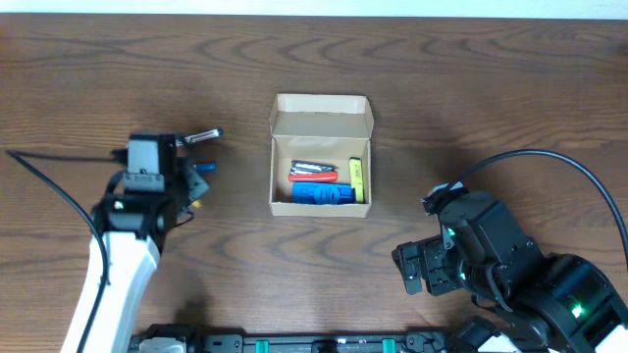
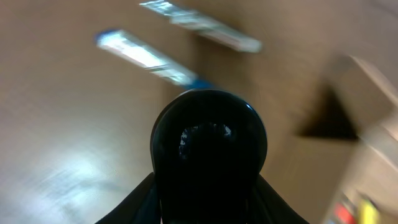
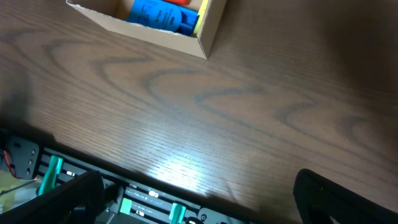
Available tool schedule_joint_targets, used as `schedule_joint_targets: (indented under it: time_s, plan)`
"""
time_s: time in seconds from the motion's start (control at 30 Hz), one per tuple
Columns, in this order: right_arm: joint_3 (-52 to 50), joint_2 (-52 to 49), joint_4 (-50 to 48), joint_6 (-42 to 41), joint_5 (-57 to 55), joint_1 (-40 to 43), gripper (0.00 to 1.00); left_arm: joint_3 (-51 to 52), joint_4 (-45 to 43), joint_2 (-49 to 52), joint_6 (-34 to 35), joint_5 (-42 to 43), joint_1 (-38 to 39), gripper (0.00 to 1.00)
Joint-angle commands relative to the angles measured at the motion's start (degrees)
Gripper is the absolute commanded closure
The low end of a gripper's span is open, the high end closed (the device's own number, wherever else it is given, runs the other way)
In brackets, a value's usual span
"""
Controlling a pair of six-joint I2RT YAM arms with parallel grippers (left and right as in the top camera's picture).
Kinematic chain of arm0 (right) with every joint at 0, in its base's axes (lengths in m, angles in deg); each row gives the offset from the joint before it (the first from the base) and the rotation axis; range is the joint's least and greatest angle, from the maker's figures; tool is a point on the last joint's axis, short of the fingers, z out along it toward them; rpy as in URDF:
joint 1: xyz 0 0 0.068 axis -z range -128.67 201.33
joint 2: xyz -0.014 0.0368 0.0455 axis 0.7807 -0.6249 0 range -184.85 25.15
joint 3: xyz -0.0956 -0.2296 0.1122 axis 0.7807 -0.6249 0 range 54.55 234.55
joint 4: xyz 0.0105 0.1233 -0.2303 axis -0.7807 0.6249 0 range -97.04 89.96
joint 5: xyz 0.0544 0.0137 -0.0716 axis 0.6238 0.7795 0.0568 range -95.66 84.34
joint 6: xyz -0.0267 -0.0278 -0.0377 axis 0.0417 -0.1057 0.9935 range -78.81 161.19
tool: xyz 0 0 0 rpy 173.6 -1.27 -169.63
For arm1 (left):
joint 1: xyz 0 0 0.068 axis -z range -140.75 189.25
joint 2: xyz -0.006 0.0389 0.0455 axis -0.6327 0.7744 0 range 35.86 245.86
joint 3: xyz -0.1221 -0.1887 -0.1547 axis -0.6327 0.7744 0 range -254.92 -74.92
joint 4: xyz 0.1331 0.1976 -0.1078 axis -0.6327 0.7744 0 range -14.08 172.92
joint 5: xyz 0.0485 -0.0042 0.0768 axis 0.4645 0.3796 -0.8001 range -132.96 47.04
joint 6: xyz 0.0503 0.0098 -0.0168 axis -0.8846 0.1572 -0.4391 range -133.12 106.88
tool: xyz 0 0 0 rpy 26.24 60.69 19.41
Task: Pack container
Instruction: 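Carry the black correction tape into the box and release it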
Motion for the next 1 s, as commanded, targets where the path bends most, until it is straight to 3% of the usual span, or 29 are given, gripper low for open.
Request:
schedule_joint_targets:
  time_s: [0.0, 0.17, 0.4, 0.57, 0.67, 0.73, 0.97]
  plan:
    - [0.4, 0.0, 0.1, 0.8, -0.2, -0.5, 0.01, -1.3, -2.6, -1.7, -12.0, 7.1, 5.8, 0.95]
    - [0.4, 0.0, 0.1, 0.8, -0.2, -0.5, 0.01, -5.8, -3.7, 1.0, -21.6, 8.0, 14.4, 0.95]
    - [0.4, 0.0, 0.1, 0.8, -0.2, -0.5, 0.01, -18.3, 3.0, 12.6, -37.7, -1.2, 24.8, 0.95]
    - [0.4, 0.0, 0.1, 0.8, -0.2, -0.5, 0.01, -22.1, 3.3, 19.6, -58.1, 0.0, 27.7, 0.94]
    - [0.4, 0.0, 0.1, 0.8, -0.2, -0.5, 0.01, -22.1, 3.3, 21.8, -74.3, 5.4, 28.3, 0.94]
    - [0.4, 0.0, 0.1, 0.8, -0.2, -0.5, 0.01, -22.1, 3.2, 23.0, -81.4, 8.8, 28.4, 0.94]
    - [0.4, 0.0, 0.1, 0.8, -0.2, -0.5, 0.01, -22.1, 1.4, 26.8, -88.0, 10.1, 28.5, 0.94]
